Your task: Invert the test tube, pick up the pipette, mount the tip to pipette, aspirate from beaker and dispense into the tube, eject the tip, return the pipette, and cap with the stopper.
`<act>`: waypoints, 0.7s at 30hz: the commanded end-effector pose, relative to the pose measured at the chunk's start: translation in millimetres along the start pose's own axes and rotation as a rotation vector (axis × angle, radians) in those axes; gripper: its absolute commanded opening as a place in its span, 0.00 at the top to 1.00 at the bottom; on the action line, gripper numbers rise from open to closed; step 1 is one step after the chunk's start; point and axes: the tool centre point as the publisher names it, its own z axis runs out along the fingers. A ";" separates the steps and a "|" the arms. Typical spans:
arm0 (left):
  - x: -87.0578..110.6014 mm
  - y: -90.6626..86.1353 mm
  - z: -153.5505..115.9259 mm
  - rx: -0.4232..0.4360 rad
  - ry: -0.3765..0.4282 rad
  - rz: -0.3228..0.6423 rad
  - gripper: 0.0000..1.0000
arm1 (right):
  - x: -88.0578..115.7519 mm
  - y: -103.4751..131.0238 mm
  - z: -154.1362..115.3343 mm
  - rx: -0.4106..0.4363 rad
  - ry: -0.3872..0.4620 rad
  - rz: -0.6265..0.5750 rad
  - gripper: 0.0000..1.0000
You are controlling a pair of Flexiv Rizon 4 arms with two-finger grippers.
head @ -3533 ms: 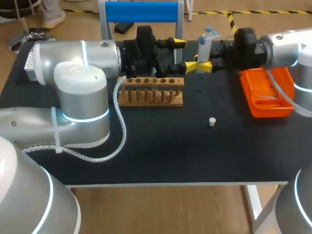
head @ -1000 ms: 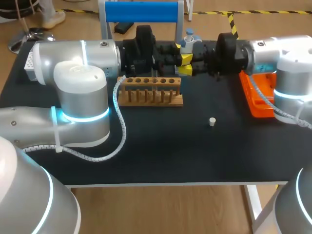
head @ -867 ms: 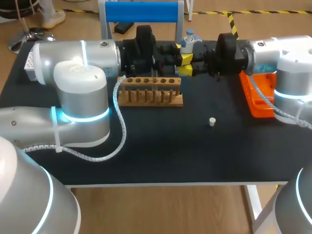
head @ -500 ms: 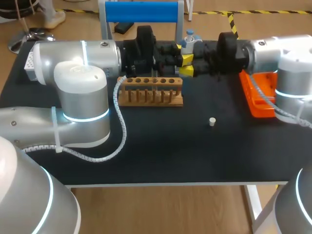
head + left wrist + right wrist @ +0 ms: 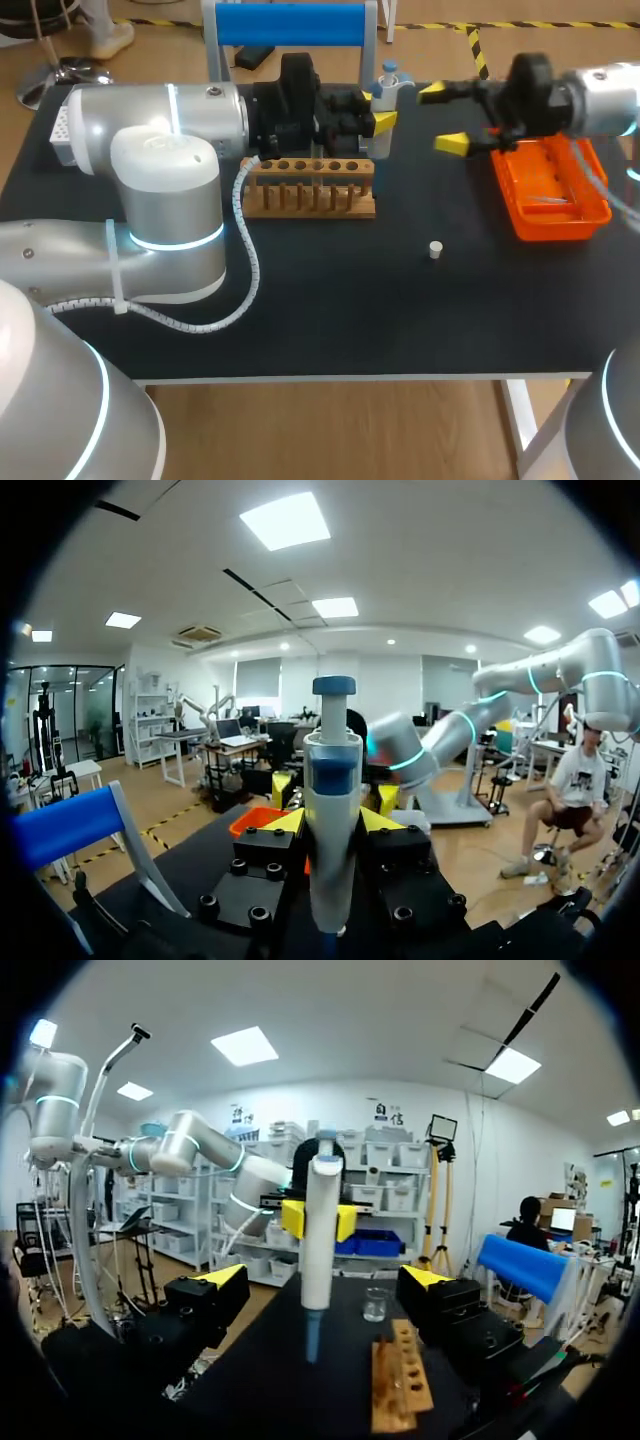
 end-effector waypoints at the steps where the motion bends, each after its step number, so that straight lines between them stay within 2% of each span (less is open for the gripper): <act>1: 0.7 1.2 1.2 0.005 -0.004 0.001 1.00 | -1.6 11.1 -45.8 0.039 -0.052 -0.005 0.00; 5: 0.7 1.2 1.2 0.005 -0.004 0.001 1.00 | -22.5 8.9 -58.1 0.109 -0.124 0.001 0.00; 9: 0.7 1.2 1.2 0.005 -0.004 0.001 1.00 | -50.7 4.6 -57.6 0.162 -0.170 0.010 0.00; 15: 0.7 1.2 1.2 0.005 -0.004 0.001 1.00 | -102.1 -1.7 -50.5 0.215 -0.236 0.033 0.00; 21: 0.7 1.2 1.2 0.005 -0.004 0.001 1.00 | -146.2 -5.0 -31.3 0.271 -0.265 0.036 0.00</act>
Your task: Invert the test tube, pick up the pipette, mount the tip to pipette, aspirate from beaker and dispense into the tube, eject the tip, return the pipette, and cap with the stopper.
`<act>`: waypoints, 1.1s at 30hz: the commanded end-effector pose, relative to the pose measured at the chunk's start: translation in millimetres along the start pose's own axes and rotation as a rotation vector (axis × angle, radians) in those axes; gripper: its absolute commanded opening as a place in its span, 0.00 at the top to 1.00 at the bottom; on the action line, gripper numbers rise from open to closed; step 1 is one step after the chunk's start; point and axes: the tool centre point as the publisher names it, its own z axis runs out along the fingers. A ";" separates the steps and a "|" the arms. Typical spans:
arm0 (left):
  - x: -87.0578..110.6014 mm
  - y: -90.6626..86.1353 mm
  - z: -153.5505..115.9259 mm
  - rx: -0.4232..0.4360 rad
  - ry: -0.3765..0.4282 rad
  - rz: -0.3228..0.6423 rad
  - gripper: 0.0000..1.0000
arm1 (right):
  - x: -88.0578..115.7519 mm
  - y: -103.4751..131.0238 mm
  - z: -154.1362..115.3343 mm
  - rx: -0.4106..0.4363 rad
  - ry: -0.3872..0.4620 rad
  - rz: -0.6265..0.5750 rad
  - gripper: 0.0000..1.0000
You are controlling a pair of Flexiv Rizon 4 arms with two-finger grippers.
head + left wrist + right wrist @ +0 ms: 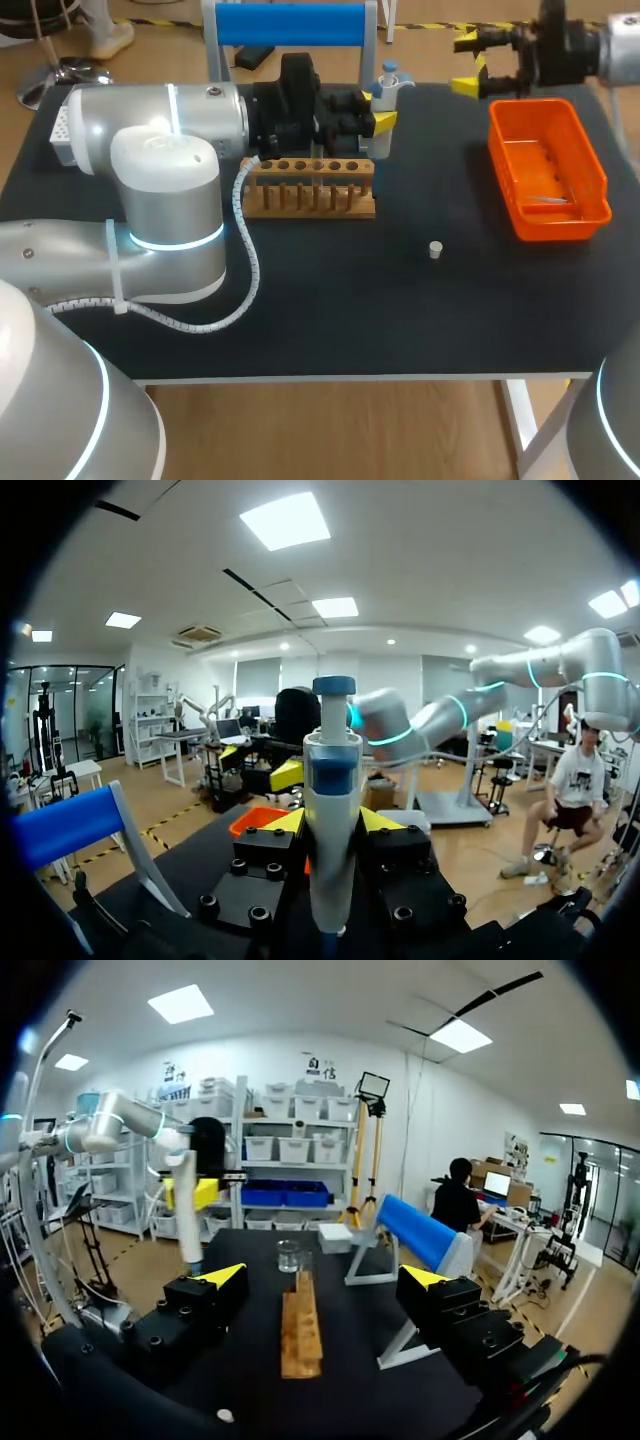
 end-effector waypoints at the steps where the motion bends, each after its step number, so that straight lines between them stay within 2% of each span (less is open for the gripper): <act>1: 0.7 1.1 1.2 0.005 -0.004 0.001 1.00 | -33.7 4.0 30.1 0.039 0.008 0.004 0.00; 9: 0.7 1.1 1.2 0.005 -0.004 0.001 1.00 | -72.5 5.2 65.5 0.120 -0.053 0.002 0.00; 15: 0.7 1.1 1.2 0.005 -0.004 0.001 1.00 | -93.3 5.3 78.9 0.132 -0.077 -0.004 0.00; 22: 0.7 1.1 1.2 0.005 -0.004 0.001 1.00 | -104.6 8.2 88.7 0.143 -0.081 -0.017 0.00; 33: 0.7 1.1 1.2 0.005 -0.004 0.001 1.00 | -102.7 12.7 91.8 0.143 -0.079 -0.028 0.00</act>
